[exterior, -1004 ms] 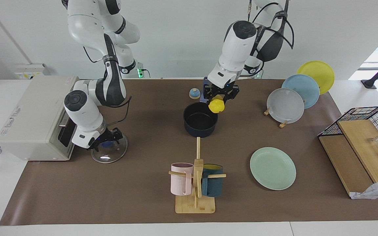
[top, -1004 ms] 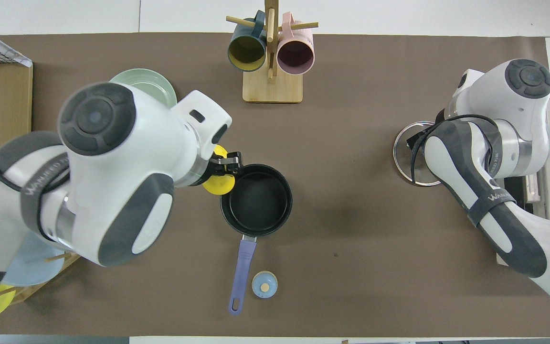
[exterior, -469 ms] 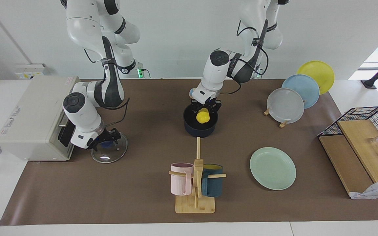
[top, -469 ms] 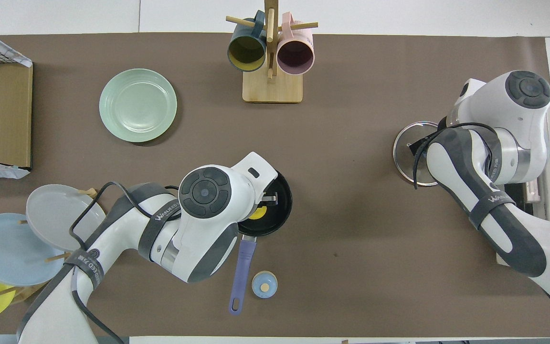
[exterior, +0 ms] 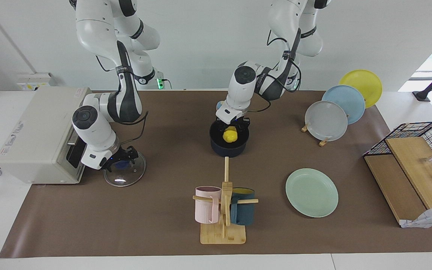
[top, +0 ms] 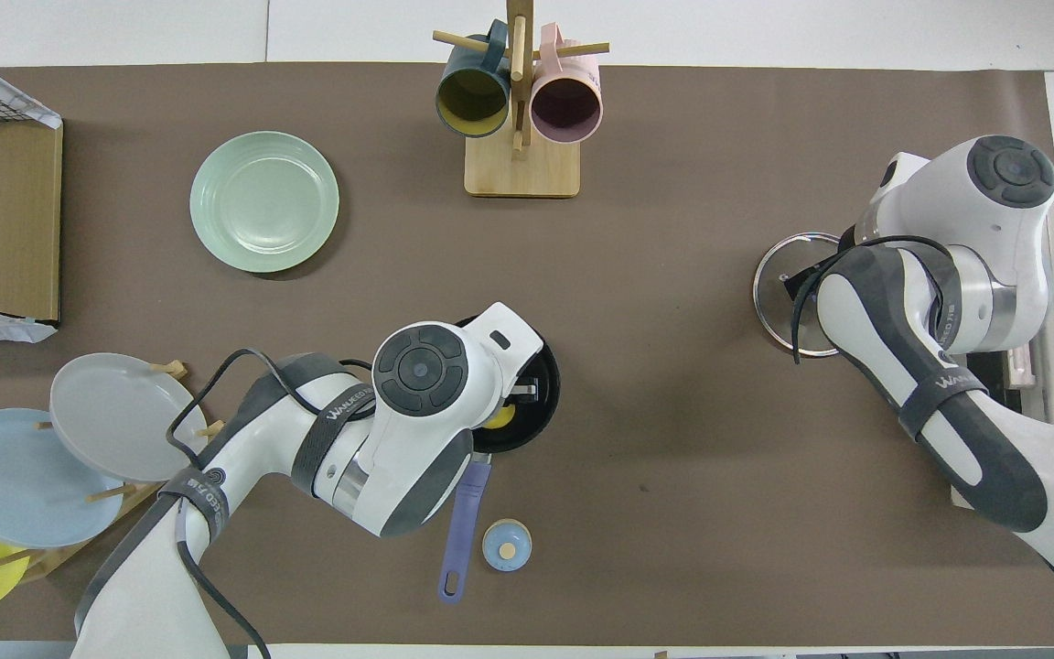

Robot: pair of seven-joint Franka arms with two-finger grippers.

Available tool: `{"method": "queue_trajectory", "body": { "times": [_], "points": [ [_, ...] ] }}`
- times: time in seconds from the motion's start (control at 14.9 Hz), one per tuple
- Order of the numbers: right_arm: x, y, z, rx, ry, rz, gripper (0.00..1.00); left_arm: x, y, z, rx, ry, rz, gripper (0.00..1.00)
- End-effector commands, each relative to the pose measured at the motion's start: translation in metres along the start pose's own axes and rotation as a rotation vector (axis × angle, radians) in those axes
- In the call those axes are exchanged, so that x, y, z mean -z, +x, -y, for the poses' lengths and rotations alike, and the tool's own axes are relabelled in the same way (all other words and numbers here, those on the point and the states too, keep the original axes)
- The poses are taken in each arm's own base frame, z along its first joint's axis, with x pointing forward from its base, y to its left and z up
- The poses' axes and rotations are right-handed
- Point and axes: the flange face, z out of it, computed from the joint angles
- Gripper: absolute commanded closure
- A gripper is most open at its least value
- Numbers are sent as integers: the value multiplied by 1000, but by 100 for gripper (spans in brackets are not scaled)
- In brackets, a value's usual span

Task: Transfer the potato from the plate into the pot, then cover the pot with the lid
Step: 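Lower the potato into the saucepan and open the left gripper, then withdraw the left gripper while the right gripper lifts the glass lid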

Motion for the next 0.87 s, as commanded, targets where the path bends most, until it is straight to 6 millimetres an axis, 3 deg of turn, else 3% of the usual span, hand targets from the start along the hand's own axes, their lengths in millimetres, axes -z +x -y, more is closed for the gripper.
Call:
{"method": "queue_trajectory", "body": {
  "times": [0.0, 0.54, 0.6, 0.74, 0.8],
  "points": [
    [3, -10, 1, 24, 10, 16, 2, -7, -10, -3, -2, 5, -3, 100],
    [3, -10, 2, 28, 11, 22, 21, -34, -14, -6, -6, 9, -7, 100],
    [3, -10, 2, 30, 12, 22, 24, -33, -14, -6, -8, 9, -7, 86],
    [4, -10, 1, 42, 10, 19, 27, -32, -14, -7, -11, 11, -4, 7],
    [3, -10, 1, 41, 12, 20, 31, -29, -13, -7, -12, 10, -4, 0]
  ]
}}
